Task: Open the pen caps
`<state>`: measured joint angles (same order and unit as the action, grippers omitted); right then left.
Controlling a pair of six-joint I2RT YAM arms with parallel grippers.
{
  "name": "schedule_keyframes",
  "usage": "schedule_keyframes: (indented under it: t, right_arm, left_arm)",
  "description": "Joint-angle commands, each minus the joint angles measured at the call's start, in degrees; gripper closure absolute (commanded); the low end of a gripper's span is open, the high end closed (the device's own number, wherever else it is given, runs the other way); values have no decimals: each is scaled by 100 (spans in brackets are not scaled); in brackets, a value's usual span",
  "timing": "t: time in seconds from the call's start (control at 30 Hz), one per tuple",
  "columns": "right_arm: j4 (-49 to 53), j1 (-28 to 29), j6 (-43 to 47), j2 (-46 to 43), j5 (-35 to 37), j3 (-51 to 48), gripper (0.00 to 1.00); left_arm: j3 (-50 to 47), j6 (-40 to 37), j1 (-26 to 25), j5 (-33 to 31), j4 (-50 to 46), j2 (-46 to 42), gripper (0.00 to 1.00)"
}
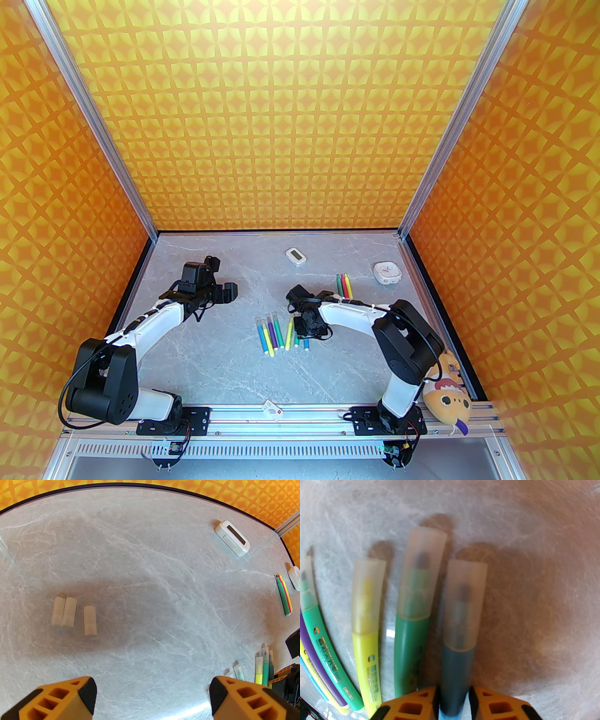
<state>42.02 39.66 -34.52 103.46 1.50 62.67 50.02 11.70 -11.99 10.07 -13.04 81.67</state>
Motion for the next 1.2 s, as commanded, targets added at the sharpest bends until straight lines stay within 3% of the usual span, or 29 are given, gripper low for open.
schedule_keyframes:
  t: [0.0, 0.6, 0.93, 1.17]
  right_arm:
    - [-186, -45, -28, 461, 475, -17, 72]
    - [-289, -37, -46, 932, 535, 351, 85]
    - [-245, -39, 165, 173, 860, 246, 100]
    - [-467, -100, 562, -482, 714, 106, 100]
  left_arm:
    - [45, -95, 47, 102, -25, -170, 16]
    - [153, -142, 56, 139, -132, -169, 16]
    - [202, 88, 47, 979, 97, -81, 16]
    - [247, 325, 21, 1616, 292, 12, 17]
